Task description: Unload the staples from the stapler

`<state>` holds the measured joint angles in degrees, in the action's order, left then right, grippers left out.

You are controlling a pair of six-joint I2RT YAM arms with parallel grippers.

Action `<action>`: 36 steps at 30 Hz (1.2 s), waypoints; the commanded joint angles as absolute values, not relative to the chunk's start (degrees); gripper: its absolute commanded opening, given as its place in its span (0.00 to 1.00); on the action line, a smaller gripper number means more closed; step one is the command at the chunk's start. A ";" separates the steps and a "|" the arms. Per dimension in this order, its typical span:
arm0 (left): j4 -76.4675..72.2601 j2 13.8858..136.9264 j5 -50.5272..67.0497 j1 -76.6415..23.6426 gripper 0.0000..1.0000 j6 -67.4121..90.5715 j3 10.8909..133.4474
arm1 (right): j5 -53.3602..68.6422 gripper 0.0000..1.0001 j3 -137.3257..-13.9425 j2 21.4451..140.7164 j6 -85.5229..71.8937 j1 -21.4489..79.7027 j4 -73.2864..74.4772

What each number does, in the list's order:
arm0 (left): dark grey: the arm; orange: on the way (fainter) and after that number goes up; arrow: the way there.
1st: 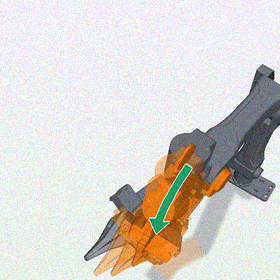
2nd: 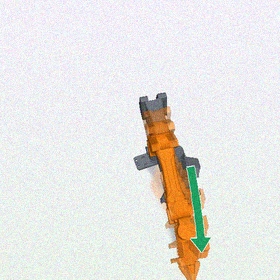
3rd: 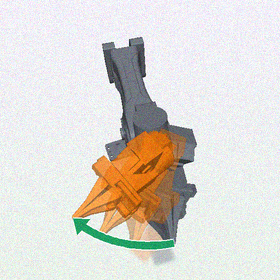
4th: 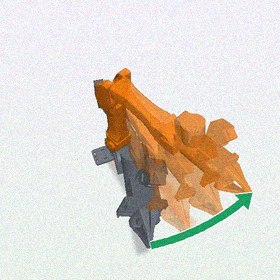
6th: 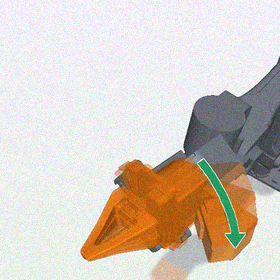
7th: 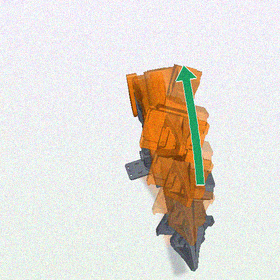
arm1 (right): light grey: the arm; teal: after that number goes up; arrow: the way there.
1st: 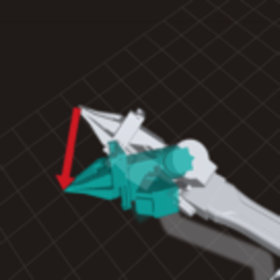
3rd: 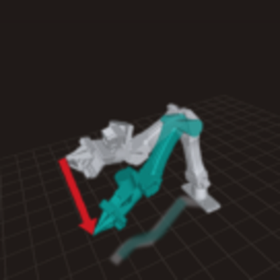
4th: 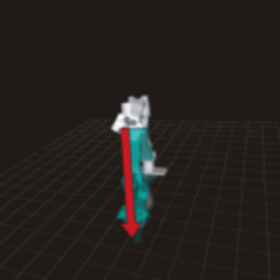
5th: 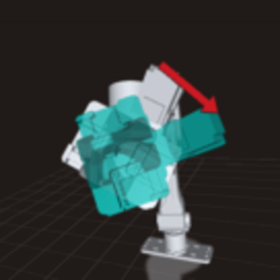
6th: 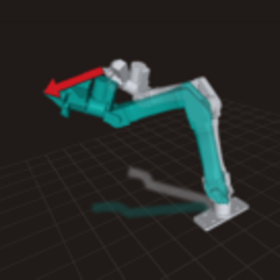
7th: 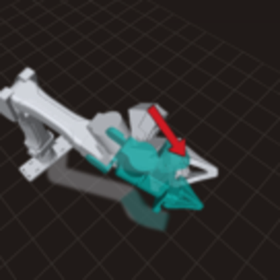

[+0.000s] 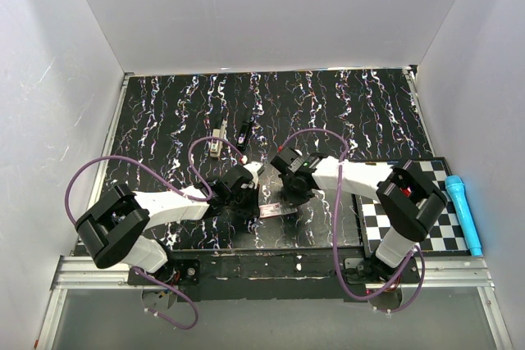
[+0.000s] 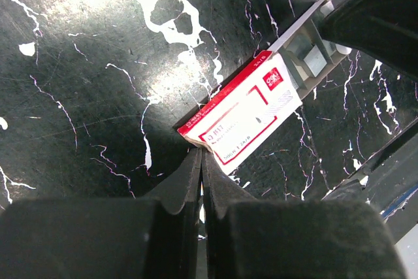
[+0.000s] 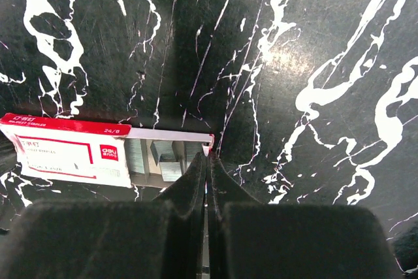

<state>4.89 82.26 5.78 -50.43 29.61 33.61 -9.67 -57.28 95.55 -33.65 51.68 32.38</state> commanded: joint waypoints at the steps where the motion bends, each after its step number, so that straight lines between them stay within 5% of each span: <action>1: 9.67 83.76 5.10 -51.24 0.00 28.65 31.82 | -8.79 0.01 -55.73 92.55 -33.31 52.12 32.17; 32: 9.67 84.81 5.01 -53.00 0.00 29.18 32.69 | -8.52 0.01 -58.53 92.02 -38.23 53.79 33.22; 36: 9.67 84.90 5.01 -53.00 0.00 29.18 32.78 | -9.23 0.11 -58.62 91.50 -38.50 53.79 33.84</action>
